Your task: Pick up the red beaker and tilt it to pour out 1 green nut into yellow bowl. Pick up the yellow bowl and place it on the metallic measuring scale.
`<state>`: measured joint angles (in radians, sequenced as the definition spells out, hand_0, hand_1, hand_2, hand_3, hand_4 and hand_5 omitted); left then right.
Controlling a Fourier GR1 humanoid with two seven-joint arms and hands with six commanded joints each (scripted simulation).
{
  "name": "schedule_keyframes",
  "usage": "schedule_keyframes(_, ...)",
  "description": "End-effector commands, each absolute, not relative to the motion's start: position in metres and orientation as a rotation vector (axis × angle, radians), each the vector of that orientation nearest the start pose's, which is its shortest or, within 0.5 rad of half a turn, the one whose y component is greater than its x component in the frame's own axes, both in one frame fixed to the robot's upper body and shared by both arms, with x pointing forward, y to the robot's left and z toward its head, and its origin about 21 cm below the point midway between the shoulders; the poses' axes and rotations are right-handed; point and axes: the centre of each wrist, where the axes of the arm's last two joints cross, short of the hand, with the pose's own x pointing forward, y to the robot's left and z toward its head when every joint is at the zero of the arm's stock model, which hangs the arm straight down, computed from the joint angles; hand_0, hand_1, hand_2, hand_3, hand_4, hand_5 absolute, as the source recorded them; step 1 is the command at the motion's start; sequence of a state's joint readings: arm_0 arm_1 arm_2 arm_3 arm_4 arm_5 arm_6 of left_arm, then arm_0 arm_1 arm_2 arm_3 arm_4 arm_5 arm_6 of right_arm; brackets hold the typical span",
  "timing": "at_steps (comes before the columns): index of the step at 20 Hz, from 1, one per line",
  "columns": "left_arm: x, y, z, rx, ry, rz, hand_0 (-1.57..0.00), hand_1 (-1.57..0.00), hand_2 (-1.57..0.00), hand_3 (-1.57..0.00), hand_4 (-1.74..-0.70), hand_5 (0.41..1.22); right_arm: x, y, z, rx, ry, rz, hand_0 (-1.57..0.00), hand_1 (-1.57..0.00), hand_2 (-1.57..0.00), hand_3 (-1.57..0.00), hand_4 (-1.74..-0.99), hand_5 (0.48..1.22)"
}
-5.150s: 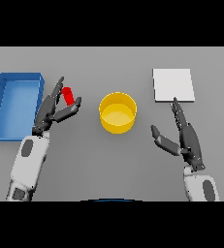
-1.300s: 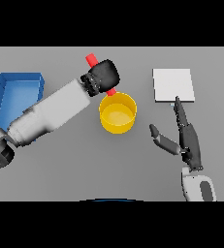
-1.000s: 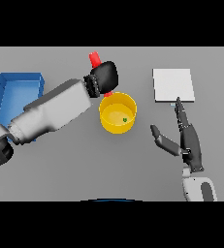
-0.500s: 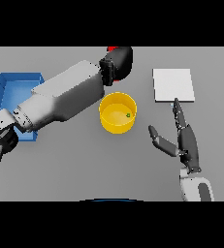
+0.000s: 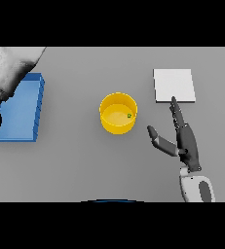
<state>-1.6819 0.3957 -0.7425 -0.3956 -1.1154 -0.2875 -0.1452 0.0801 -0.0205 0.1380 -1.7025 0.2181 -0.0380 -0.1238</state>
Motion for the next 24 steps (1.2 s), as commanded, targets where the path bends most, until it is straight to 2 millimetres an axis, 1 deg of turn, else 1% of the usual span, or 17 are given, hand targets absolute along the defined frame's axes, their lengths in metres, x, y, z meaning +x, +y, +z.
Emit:
schedule_keyframes(1,0.47,0.119,0.354,-2.03,1.52,2.562,-1.57,-1.57,-1.57,-1.51,-1.73,1.221,0.229,-0.206,0.014,-0.122,-1.754,0.251,0.0,0.0,0.0,0.0,-1.104,0.576)
schedule_keyframes(3,0.478,0.172,0.361,-2.114,1.954,2.602,-1.57,-1.57,-1.57,-1.51,-1.74,1.221,0.228,-0.206,0.014,-0.114,-1.757,0.244,0.0,0.0,0.0,0.0,-1.114,0.578)
schedule_keyframes(4,0.48,0.201,0.358,-2.105,2.193,2.587,-1.57,-1.57,-1.57,-1.52,-1.74,1.221,0.227,-0.209,0.013,-0.105,-1.763,0.245,0.0,0.0,0.0,0.0,-1.116,0.582)
schedule_keyframes(5,0.482,0.222,0.352,-2.121,2.361,2.557,-1.57,-1.57,-1.57,-1.53,-1.74,1.221,0.231,-0.211,0.015,-0.112,-1.763,0.265,0.0,0.0,0.0,0.0,-1.121,0.588)
schedule_keyframes(6,0.482,0.243,0.344,-2.126,2.575,2.488,-1.57,-1.57,-1.57,-1.54,-1.74,1.221,0.233,-0.212,0.016,-0.111,-1.76,0.262,0.0,0.0,0.0,0.0,-1.118,0.595)
schedule_keyframes(7,0.482,0.262,0.335,-2.161,2.732,2.41,-1.57,-1.57,-1.57,-1.54,-1.74,1.221,0.233,-0.211,0.015,-0.11,-1.743,0.264,0.0,0.0,0.0,0.0,-1.125,0.601)
schedule_keyframes(8,0.482,0.279,0.32,-2.198,2.863,2.345,-1.57,-1.57,-1.57,-1.55,-1.74,1.221,0.234,-0.211,0.012,-0.129,-1.738,0.283,0.0,0.0,0.0,0.0,-1.127,0.606)
schedule_keyframes(10,0.481,0.302,0.287,-2.442,3.006,2.194,-1.57,-1.57,-1.57,-1.56,-1.74,1.221,0.234,-0.208,0.014,-0.127,-1.765,0.3,0.0,0.0,0.0,0.0,-1.132,0.621)
schedule_keyframes(11,0.48,0.312,0.273,-2.55,3.044,2.091,-1.57,-1.57,-1.57,-1.56,-1.74,1.221,0.233,-0.212,0.013,-0.125,-1.758,0.308,0.0,0.0,0.0,0.0,-1.138,0.626)
schedule_keyframes(13,0.475,0.33,0.242,-2.599,3.308,1.818,-1.57,-1.57,-1.57,-1.56,-1.74,1.221,0.236,-0.212,0.013,-0.12,-1.75,0.307,0.0,0.0,0.0,0.0,-1.134,0.632)
schedule_keyframes(15,0.47,0.342,0.226,-2.719,3.506,1.535,-1.57,-1.57,-1.57,-1.57,-1.74,1.221,0.233,-0.213,0.012,-0.111,-1.755,0.306,0.0,0.0,0.0,0.0,-1.138,0.648)
schedule_keyframes(17,0.462,0.356,0.201,-2.776,3.631,1.365,-1.57,-1.57,-1.57,-1.57,-1.74,1.221,0.234,-0.211,0.015,-0.103,-1.762,0.311,0.0,0.0,0.0,0.0,-1.129,0.659)
schedule_keyframes(18,0.458,0.359,0.185,-2.744,3.707,1.295,-1.57,-1.57,-1.57,-1.57,-1.74,1.221,0.235,-0.212,0.013,-0.098,-1.743,0.307,0.0,0.0,0.0,0.0,-1.127,0.664)
schedule_keyframes(20,0.445,0.364,0.151,-2.747,3.778,1.217,-1.57,-1.57,-1.57,-1.57,-1.74,1.221,0.233,-0.213,0.01,-0.112,-1.745,0.309,0.0,0.0,0.0,0.0,-1.141,0.673)
schedule_keyframes(22,0.43,0.365,0.126,-2.706,3.881,1.087,-1.57,-1.57,-1.57,-1.57,-1.74,1.221,0.232,-0.214,0.014,-0.114,-1.764,0.321,0.0,0.0,0.0,0.0,-1.159,0.677)
schedule_keyframes(23,0.422,0.365,0.114,-2.729,3.9,1.062,-1.57,-1.57,-1.57,-1.57,-1.74,1.221,0.23,-0.215,0.009,-0.125,-1.754,0.322,0.0,0.0,0.0,0.0,-1.166,0.676)
schedule_keyframes(24,0.414,0.365,0.106,-2.713,3.928,1.036,-1.57,-1.57,-1.57,-1.57,-1.74,1.186,0.23,-0.215,0.007,-0.127,-1.75,0.321,0.0,0.0,0.0,0.0,-1.175,0.676)
